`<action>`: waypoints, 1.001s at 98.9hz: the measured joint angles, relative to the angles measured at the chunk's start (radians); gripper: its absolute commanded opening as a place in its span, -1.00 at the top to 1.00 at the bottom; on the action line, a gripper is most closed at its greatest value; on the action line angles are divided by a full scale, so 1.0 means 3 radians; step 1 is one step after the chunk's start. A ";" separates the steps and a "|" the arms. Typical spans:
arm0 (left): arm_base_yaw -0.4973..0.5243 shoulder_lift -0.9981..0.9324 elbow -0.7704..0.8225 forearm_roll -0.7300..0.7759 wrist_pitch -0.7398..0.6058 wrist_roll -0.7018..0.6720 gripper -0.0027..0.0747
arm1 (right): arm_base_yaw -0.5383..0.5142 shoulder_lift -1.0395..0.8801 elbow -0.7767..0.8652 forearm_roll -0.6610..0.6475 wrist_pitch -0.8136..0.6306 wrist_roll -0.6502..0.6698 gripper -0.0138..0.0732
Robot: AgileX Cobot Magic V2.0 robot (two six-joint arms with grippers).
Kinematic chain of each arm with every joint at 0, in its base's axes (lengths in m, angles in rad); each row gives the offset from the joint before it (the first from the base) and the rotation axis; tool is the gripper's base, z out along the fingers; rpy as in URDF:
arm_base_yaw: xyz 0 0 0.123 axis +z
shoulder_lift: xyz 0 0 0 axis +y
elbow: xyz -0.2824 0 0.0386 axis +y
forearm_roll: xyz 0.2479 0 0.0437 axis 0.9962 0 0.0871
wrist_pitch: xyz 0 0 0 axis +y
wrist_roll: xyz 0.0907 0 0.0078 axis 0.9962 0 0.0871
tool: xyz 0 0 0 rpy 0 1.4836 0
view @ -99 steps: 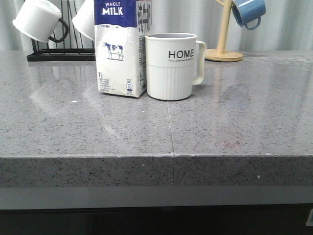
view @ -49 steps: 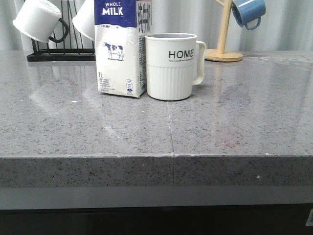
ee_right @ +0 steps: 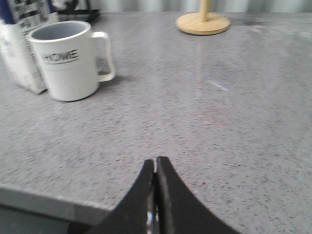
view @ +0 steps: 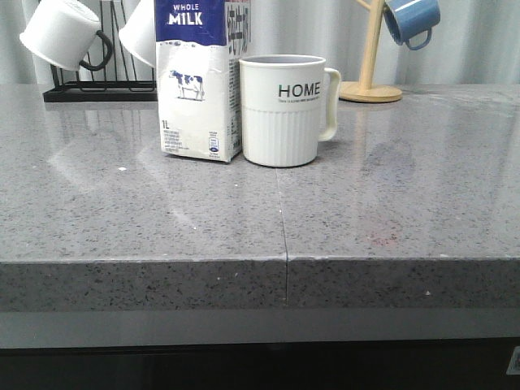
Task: Place milk next to cup
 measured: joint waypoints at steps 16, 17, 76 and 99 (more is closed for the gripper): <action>0.0000 0.0000 0.0000 0.0000 0.0000 0.0000 0.99 | -0.0517 -0.0007 0.0394 0.0361 -0.0711 -0.0339 0.82; 0.0000 0.0000 0.0000 0.0000 0.0000 0.0000 0.99 | -0.0537 -0.0007 0.0429 0.0370 -0.0781 -0.0362 0.82; 0.0000 0.0000 0.0000 0.0000 -0.0015 0.0000 0.99 | -0.1038 -0.0648 0.0792 0.0443 -0.0796 -0.0452 0.82; 0.0000 0.0000 0.0000 0.0000 -0.0015 0.0000 0.99 | -0.1038 -0.0648 0.0792 0.0443 -0.0796 -0.0452 0.82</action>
